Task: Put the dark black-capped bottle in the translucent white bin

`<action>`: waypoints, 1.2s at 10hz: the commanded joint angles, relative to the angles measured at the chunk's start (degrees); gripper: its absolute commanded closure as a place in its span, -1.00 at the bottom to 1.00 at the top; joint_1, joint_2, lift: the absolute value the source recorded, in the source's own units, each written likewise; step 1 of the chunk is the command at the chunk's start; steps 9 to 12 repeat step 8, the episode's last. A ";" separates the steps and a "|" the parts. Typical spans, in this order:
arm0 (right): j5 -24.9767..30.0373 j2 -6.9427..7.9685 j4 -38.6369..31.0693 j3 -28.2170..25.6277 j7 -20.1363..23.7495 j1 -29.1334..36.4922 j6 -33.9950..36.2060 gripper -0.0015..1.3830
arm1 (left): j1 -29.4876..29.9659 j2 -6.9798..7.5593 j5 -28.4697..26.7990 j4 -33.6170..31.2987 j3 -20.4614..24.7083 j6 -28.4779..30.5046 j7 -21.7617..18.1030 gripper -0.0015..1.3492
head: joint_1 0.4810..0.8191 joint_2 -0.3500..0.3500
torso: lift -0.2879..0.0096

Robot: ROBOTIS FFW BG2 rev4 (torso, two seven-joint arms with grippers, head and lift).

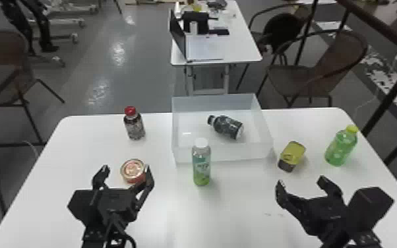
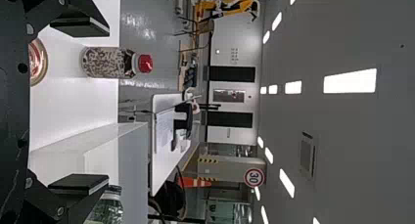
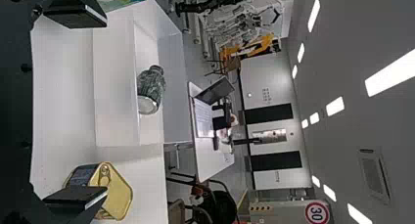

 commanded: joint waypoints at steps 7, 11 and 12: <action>2.65 1.40 -1.60 -0.18 -1.05 0.88 0.29 -0.87 | 0.47 0.35 -0.09 -0.18 0.18 -0.61 0.26 -0.66 | 0.27 0.14 | 0.69; 2.91 1.58 -1.60 -0.18 -1.49 1.06 -0.41 -0.87 | 0.56 0.17 -0.36 -0.18 0.26 -0.61 0.35 -0.66 | 0.27 0.14 | 0.69; 2.91 1.58 -1.60 -0.18 -1.49 1.06 -0.41 -0.87 | 0.56 0.17 -0.36 -0.18 0.26 -0.61 0.35 -0.66 | 0.27 0.14 | 0.69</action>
